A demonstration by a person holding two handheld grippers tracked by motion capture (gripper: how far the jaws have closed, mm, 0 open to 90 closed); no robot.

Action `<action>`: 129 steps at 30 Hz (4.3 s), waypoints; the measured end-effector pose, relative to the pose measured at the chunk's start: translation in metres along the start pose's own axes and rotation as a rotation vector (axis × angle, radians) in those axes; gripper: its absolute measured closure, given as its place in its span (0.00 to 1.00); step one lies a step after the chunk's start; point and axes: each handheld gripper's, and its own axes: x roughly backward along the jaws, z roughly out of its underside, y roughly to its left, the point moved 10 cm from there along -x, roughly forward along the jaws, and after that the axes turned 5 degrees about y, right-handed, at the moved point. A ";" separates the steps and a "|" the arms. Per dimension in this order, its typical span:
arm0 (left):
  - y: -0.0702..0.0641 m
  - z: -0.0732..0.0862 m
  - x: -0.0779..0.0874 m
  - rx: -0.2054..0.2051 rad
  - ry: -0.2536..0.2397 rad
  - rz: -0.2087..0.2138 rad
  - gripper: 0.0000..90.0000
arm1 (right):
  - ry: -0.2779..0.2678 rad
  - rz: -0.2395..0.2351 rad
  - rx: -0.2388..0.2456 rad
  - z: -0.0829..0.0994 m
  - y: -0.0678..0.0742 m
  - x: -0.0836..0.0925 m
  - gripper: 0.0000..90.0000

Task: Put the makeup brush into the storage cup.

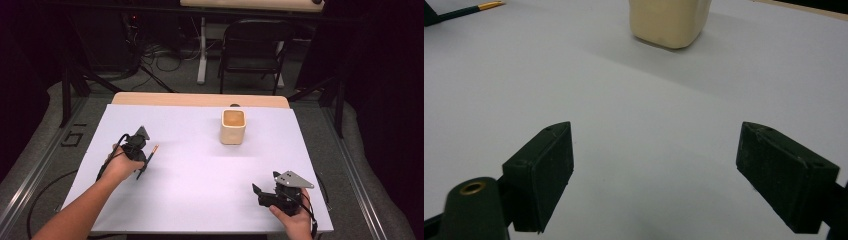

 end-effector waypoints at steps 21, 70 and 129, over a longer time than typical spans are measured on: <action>0.000 0.001 0.001 0.003 0.014 0.010 0.94 | 0.002 0.000 0.001 0.000 0.000 -0.001 0.17; -0.015 0.001 0.042 -0.020 -0.312 0.274 0.94 | 0.010 0.000 0.003 0.001 0.001 -0.001 0.17; -0.102 0.024 0.076 -0.205 -0.817 0.494 0.94 | 0.031 -0.024 -0.008 0.002 0.008 -0.007 0.17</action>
